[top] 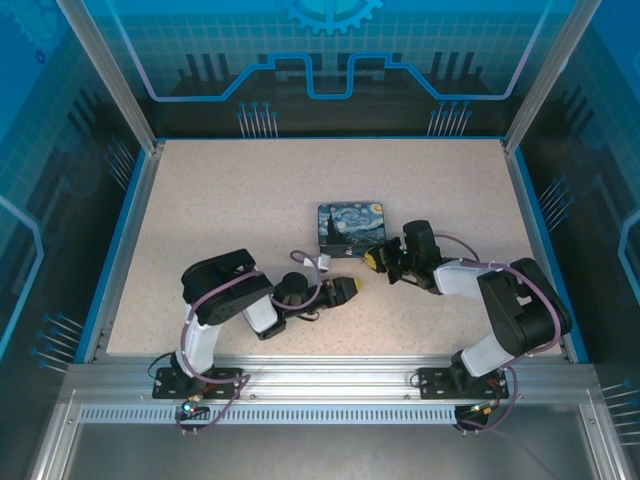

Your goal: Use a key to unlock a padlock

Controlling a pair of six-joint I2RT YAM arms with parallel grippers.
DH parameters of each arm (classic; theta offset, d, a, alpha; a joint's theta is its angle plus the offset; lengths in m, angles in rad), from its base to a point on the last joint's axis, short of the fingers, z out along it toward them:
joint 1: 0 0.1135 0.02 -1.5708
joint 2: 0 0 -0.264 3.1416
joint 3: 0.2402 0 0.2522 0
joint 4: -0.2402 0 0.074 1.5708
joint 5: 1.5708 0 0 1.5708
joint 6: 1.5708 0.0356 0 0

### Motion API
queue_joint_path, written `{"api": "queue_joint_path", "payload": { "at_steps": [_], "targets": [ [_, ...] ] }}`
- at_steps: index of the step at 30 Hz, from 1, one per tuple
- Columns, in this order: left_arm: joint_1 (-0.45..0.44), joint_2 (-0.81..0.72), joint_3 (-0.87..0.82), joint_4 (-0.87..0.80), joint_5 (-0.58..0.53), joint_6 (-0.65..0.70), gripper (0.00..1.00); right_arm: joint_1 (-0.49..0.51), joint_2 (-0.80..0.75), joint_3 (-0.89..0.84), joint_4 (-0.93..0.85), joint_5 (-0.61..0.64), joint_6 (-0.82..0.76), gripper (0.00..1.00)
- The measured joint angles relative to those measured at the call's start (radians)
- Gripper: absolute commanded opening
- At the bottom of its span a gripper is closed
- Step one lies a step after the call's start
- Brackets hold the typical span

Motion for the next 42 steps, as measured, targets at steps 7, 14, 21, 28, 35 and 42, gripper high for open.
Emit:
{"api": "queue_joint_path", "payload": {
  "at_steps": [7,14,21,28,35,42],
  "targets": [
    [0.035,-0.098,-0.054,-0.045,-0.015,-0.090,0.60,0.019,-0.045,0.000,-0.054,0.003,-0.116,0.55],
    [0.127,-0.186,-0.043,-0.061,-0.014,-0.192,0.61,0.020,-0.209,0.049,-0.249,0.038,-0.358,0.63],
    [0.232,-0.352,0.118,-0.396,0.021,-0.182,0.67,0.021,-0.157,0.229,-0.405,0.034,-0.743,0.63],
    [0.291,-0.476,0.463,-0.986,0.030,0.018,0.73,0.064,-0.021,0.321,-0.505,0.040,-1.011,0.60],
    [0.354,-0.480,0.556,-1.244,0.031,0.117,0.73,0.089,0.061,0.371,-0.536,0.072,-1.114,0.61],
    [0.356,-0.448,0.566,-1.316,0.031,0.128,0.73,0.090,0.203,0.450,-0.544,0.092,-1.177,0.58]
  ]
}}
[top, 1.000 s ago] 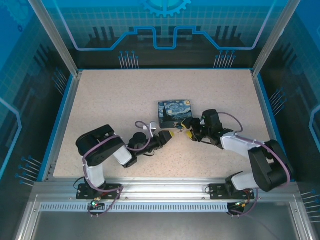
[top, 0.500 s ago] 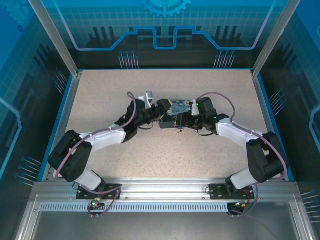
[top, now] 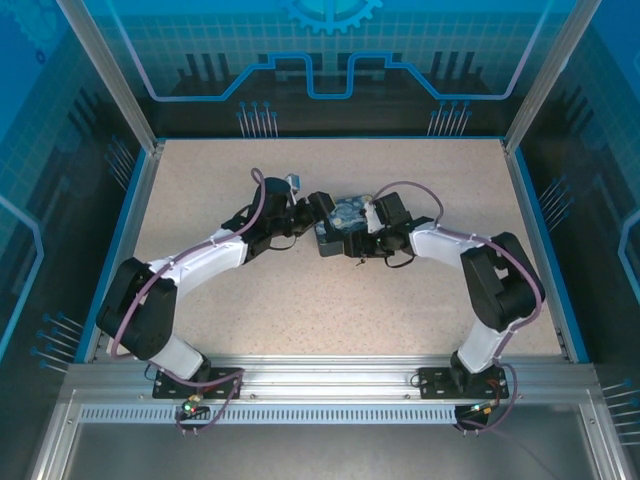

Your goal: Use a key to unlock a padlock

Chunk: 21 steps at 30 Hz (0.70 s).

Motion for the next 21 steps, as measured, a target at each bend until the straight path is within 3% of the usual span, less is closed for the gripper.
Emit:
{"api": "queue_joint_path", "payload": {
  "at_steps": [5,12,16,21],
  "targets": [
    [0.000,0.016,0.005,-0.006,0.002,0.000,0.73,0.000,0.028,0.017,-0.002,-0.007,-0.043,0.52],
    [0.000,0.026,0.006,-0.007,0.012,-0.003,0.73,0.000,0.028,-0.016,0.025,-0.008,-0.059,0.54],
    [0.000,0.038,0.012,-0.007,0.018,-0.003,0.73,0.000,0.032,-0.035,0.029,-0.010,-0.061,0.50],
    [0.000,0.039,0.023,-0.004,0.018,-0.003,0.74,0.001,0.037,-0.043,0.050,-0.010,-0.059,0.31]
  ]
}}
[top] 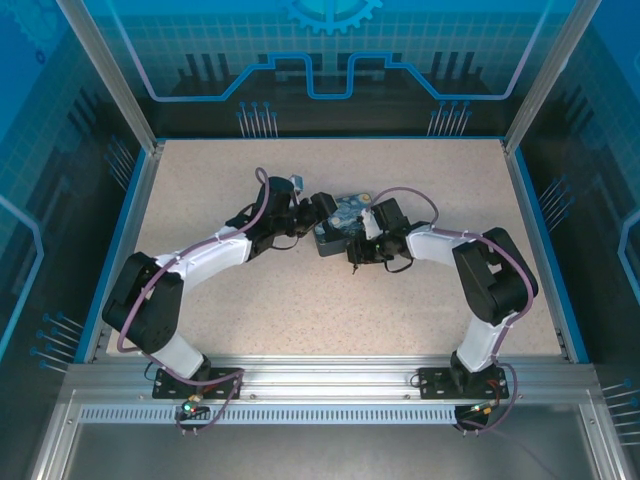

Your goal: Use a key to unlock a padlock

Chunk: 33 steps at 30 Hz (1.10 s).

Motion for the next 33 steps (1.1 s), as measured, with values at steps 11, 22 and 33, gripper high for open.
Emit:
{"api": "queue_joint_path", "payload": {
  "at_steps": [11,22,33],
  "targets": [
    [0.000,0.013,0.003,0.011,0.000,0.001,0.74,-0.005,-0.016,-0.045,0.032,-0.015,0.000,0.20],
    [0.007,0.061,0.084,-0.064,-0.023,0.067,0.74,-0.027,-0.048,-0.084,0.038,-0.033,0.015,0.00],
    [-0.003,0.137,0.219,-0.355,-0.247,0.298,0.74,-0.043,-0.085,-0.140,0.107,-0.070,0.123,0.00]
  ]
}}
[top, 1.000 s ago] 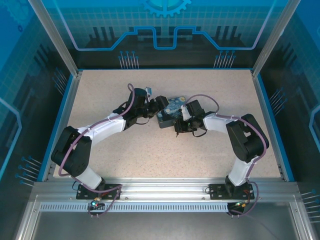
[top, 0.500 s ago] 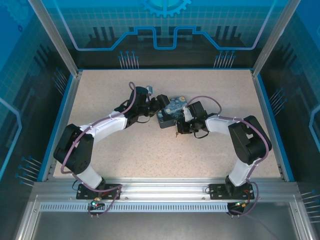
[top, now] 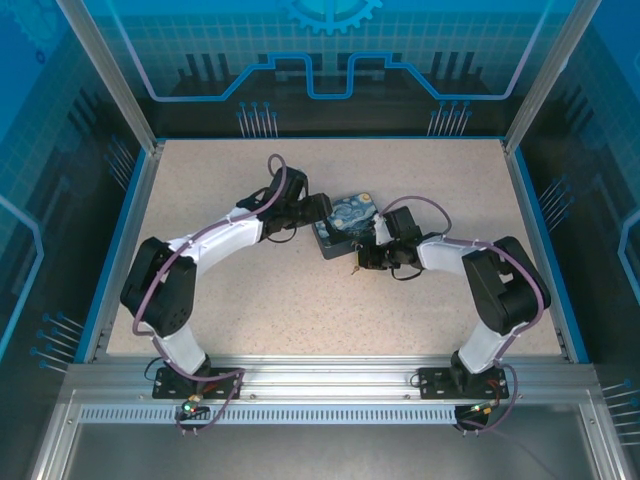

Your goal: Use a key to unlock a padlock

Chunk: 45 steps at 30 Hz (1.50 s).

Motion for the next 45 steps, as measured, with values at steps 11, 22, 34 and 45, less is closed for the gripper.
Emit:
{"api": "queue_joint_path", "payload": {
  "at_steps": [11,22,34,45],
  "targets": [
    [-0.058,0.093,0.039,-0.113,-0.108,0.106,0.74,0.000,-0.018,-0.036,0.076,-0.003,0.126,0.00],
    [-0.077,0.107,0.021,-0.092,-0.112,0.093,0.73,-0.001,-0.040,-0.111,0.187,0.001,0.304,0.00],
    [-0.087,0.112,-0.011,-0.013,-0.076,0.025,0.69,-0.001,-0.019,-0.229,0.454,0.010,0.570,0.00],
    [-0.090,0.120,-0.023,0.039,-0.048,-0.006,0.57,-0.013,-0.010,-0.251,0.547,0.044,0.687,0.00]
  ]
}}
